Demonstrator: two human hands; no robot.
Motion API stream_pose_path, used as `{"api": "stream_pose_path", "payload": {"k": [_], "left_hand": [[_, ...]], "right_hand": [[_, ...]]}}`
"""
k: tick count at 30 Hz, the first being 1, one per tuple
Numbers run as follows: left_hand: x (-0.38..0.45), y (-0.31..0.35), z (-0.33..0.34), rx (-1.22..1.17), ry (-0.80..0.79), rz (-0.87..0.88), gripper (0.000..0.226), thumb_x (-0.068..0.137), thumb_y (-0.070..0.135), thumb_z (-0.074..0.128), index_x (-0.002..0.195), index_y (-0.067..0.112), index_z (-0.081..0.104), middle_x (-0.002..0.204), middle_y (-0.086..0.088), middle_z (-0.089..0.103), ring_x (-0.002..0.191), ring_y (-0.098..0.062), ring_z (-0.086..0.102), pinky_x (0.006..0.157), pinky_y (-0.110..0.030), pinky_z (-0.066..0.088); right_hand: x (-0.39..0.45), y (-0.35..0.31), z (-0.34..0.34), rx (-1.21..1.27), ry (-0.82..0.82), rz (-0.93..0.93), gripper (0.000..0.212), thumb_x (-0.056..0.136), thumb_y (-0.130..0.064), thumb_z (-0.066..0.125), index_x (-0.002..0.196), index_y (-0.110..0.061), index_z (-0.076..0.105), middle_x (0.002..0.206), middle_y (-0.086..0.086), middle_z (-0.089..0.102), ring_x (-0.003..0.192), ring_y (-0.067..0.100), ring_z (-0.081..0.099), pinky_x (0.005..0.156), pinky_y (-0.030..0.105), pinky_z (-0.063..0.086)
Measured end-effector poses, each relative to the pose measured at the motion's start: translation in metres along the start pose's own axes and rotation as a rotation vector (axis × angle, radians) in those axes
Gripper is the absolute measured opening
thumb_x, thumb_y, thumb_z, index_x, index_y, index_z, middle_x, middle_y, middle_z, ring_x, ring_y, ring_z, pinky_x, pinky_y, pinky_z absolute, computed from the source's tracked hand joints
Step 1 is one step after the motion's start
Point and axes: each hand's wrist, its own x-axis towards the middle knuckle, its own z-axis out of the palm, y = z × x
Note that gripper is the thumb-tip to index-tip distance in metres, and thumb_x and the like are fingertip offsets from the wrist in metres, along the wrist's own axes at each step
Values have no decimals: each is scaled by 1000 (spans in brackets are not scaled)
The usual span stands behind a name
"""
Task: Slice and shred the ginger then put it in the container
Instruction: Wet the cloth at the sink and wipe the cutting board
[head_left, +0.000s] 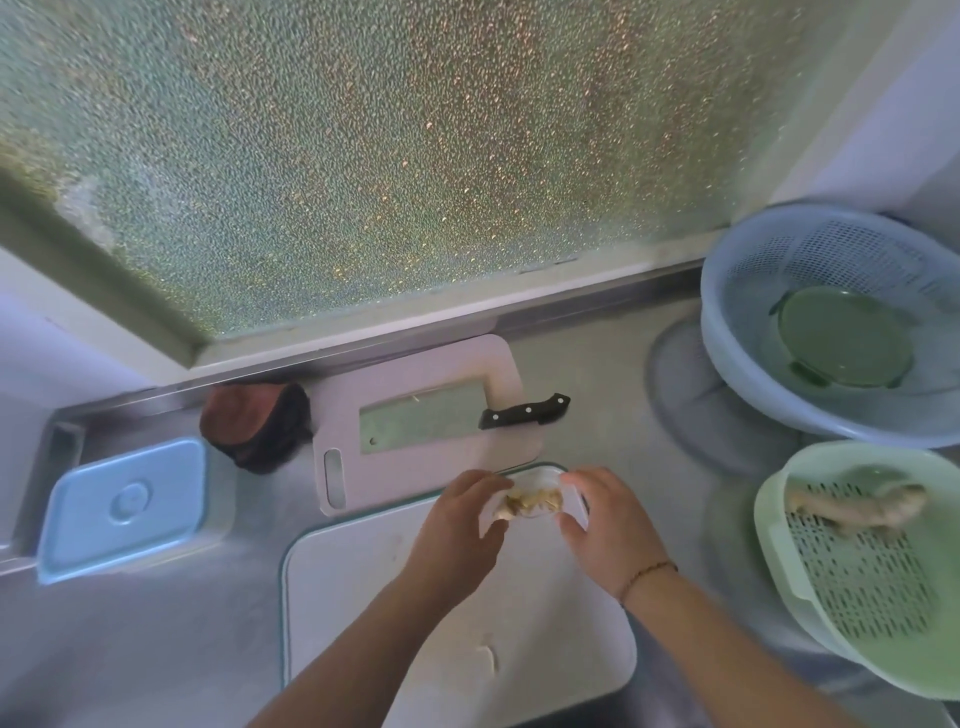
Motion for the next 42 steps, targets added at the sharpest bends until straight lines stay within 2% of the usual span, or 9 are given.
{"api": "stream_pose_path", "payload": {"k": [2,6,11,17,21,25,32,37,42], "left_hand": [[-18,-14,-24,104,114,4,37,84,10,78,120,18,70,118,13,59,105,-7,55,93,-22,46],[-74,-71,-76,240,375,-325,32,73,-5,84,101,6,75,94,-10,70,69,-27,64,68,-37,55],[-131,-94,-95,171,273,-762,22,77,3,82,93,14,71,80,-8,68,86,-36,71,85,-41,49],[-137,-78,-84,-7,269,-923,20,88,22,74,80,30,58,85,-7,65,90,-31,62,79,-33,38],[-135,-81,-87,-89,273,-926,5,94,24,69,96,20,67,93,-8,65,101,-33,63,82,-34,39],[-143,-87,-94,-135,238,-919,19,95,24,65,111,18,74,104,-11,71,105,-32,64,88,-35,43],[-144,-73,-106,-237,206,-811,23,72,45,44,87,39,60,93,-6,67,93,-30,57,82,-35,39],[-148,-71,-100,-304,194,-767,16,88,43,50,97,34,59,94,-9,65,87,-30,56,78,-39,40],[-144,-72,-90,-402,126,-724,9,99,43,54,90,42,54,89,-5,66,79,-19,57,69,-32,40]], "right_hand": [[-1,3,-3,64,41,144,43,87,-24,64,128,-15,55,123,4,54,108,21,55,96,27,42],[-13,7,0,45,-13,269,45,88,-30,63,129,-15,53,122,5,56,108,21,56,94,29,43],[-18,-1,6,62,5,284,43,89,-32,61,128,-17,52,116,2,52,95,14,50,90,27,42],[-22,-9,19,105,39,352,51,83,-37,65,129,-18,52,122,8,55,113,26,51,98,37,45],[-27,-15,29,101,89,416,65,80,-42,68,137,-21,44,131,9,48,122,31,43,101,43,39],[-39,-16,41,126,173,487,70,74,-47,71,135,-23,46,132,10,51,120,33,45,99,46,41],[-64,-13,48,160,243,600,63,71,-48,72,127,-24,54,122,11,56,107,35,51,91,45,46],[-85,-7,55,200,308,617,70,69,-54,68,129,-22,53,122,12,55,108,35,50,91,44,46],[-108,3,62,225,385,672,73,63,-64,60,125,-28,52,118,4,60,105,31,53,92,46,48]]}}
